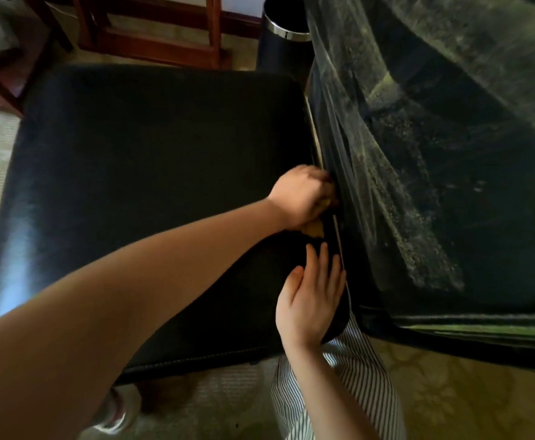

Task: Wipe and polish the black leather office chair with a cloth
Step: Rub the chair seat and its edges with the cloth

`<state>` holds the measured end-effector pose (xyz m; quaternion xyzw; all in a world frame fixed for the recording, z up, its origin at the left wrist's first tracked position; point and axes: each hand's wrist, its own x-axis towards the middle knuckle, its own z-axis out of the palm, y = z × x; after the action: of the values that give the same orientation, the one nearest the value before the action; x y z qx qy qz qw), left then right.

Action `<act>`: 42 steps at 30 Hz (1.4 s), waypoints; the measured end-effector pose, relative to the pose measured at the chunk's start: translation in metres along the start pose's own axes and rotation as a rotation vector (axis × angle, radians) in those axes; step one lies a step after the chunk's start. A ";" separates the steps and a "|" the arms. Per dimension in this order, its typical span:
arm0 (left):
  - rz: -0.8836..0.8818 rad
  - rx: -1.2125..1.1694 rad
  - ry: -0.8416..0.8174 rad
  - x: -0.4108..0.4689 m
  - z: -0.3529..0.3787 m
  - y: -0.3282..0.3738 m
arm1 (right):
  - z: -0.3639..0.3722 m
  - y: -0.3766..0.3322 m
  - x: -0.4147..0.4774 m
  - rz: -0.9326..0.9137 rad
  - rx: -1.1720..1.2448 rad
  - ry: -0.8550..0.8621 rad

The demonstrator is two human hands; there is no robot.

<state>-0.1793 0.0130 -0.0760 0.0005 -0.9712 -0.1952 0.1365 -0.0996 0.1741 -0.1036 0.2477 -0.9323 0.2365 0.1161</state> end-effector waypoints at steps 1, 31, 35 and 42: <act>-0.066 0.031 -0.008 0.011 -0.004 -0.006 | 0.000 -0.001 0.001 -0.005 -0.009 0.000; -0.095 -0.036 0.039 0.024 -0.015 -0.041 | 0.008 0.000 0.051 -0.077 -0.008 -0.110; -0.292 0.071 -0.011 0.059 -0.022 -0.057 | 0.014 0.004 0.054 -0.132 -0.051 -0.072; -0.309 -0.030 0.005 0.039 -0.008 -0.039 | 0.016 0.005 0.055 -0.110 -0.103 -0.156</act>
<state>-0.2167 -0.0282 -0.0733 0.1485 -0.9562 -0.2281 0.1072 -0.1505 0.1479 -0.1012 0.3099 -0.9344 0.1616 0.0688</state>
